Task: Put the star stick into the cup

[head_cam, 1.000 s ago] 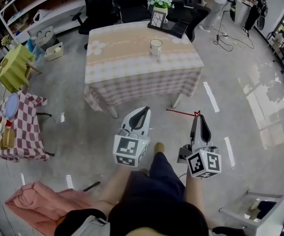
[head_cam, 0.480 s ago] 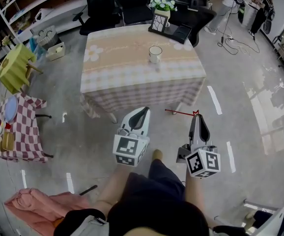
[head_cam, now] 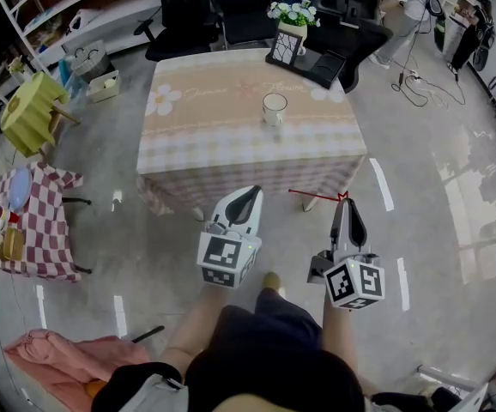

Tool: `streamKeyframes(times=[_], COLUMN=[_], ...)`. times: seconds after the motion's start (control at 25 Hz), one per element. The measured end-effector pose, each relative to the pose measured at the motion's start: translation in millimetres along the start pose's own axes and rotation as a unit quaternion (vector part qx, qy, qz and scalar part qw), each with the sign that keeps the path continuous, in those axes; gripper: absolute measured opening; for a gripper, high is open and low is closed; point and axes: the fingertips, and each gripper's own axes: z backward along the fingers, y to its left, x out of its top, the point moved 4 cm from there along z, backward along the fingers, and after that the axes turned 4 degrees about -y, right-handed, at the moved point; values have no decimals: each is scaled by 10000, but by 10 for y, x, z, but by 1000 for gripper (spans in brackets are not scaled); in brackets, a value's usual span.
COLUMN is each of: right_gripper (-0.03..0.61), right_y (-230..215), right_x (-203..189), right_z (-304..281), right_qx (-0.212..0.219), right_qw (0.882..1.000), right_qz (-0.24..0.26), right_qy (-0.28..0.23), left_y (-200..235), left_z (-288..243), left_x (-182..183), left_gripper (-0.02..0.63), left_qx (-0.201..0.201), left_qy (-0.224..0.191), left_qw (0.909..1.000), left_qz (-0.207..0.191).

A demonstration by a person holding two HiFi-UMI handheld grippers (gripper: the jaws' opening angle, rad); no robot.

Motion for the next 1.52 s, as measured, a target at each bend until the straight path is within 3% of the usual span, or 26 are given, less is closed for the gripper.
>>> streamKeyframes(times=[0.76, 1.52], right_gripper=[18, 18], right_y=[-526, -630], right_x=[111, 31], right_z=[-688, -744], right_qx=[518, 647], right_qw=[9986, 9968], right_qz=[-144, -468], right_qy=[-21, 32], left_y=[-89, -41], left_z=[-761, -686], left_x=[13, -61], left_gripper=[12, 12], left_qx=[378, 729], left_qy=[-153, 49], left_qw=[9992, 9973], left_qz=[31, 2])
